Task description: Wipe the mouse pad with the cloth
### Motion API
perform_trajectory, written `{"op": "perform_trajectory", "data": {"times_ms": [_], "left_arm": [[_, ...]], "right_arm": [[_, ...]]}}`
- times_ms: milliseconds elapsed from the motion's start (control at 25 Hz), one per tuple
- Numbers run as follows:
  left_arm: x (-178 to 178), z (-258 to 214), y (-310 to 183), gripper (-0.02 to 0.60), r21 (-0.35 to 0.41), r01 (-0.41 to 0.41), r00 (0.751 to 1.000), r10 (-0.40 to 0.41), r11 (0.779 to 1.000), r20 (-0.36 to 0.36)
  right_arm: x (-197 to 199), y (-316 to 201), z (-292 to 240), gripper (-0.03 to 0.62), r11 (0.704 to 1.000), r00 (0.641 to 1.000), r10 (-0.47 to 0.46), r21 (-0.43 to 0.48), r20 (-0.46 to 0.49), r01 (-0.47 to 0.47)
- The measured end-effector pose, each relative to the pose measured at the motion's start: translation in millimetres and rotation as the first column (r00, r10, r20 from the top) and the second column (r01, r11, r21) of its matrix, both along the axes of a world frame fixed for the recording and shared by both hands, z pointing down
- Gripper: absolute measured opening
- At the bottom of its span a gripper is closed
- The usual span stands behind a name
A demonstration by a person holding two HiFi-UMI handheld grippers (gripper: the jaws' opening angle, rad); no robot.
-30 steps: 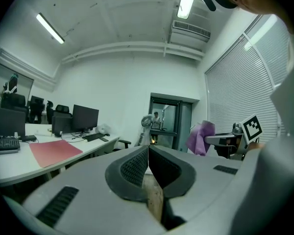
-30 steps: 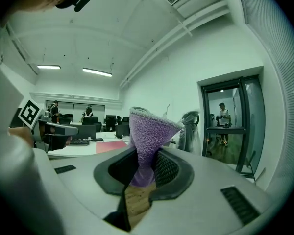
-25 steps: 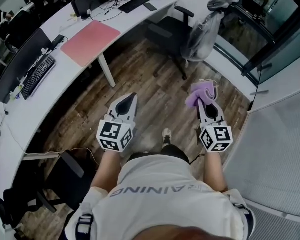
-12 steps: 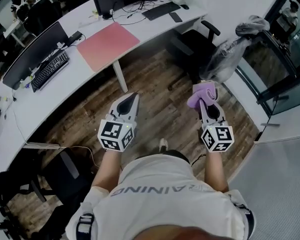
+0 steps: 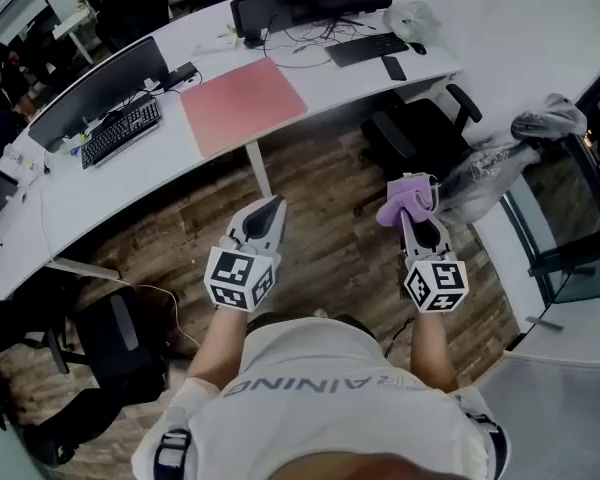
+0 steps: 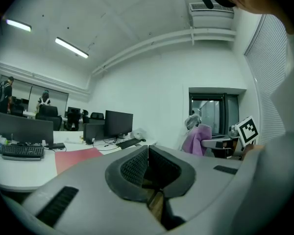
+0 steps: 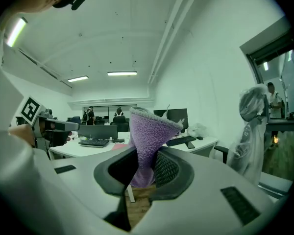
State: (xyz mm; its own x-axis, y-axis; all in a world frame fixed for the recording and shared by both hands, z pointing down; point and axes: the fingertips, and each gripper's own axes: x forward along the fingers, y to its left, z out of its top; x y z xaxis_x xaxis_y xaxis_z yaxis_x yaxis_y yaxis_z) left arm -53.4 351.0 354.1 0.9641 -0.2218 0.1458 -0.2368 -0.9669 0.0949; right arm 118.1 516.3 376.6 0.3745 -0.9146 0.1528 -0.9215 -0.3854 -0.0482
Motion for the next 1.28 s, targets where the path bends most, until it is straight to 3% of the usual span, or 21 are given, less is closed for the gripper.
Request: {"op": "perform_trajectory", "data": {"times_ms": [160, 400, 1040, 1280], "left_arm": [[7.0, 10.9, -17.3, 0.032, 0.006, 0.073, 0.997, -0.073, 0.997, 0.032], [-1.2, 21.5, -61.0, 0.032, -0.008, 0.181, 0.982, -0.18, 0.984, 0.059], [10.3, 19.1, -258.7, 0.032, -0.039, 0.2, 0.979, -0.199, 0.979, 0.033], [-12.2, 23.5, -341.4, 0.032, 0.027, 0.243, 0.969, -0.244, 0.97, 0.048]], "right_arm": [[24.8, -32.1, 15.0, 0.089, 0.998, 0.997, -0.066, 0.005, 0.048, 0.066], [24.0, -93.6, 27.0, 0.089, 0.982, 0.981, -0.189, -0.006, 0.055, 0.189], [36.9, -289.8, 6.4, 0.089, 0.976, 0.977, -0.214, -0.032, 0.016, 0.214], [17.7, -379.5, 14.3, 0.089, 0.965, 0.968, -0.251, -0.069, 0.015, 0.252]]}}
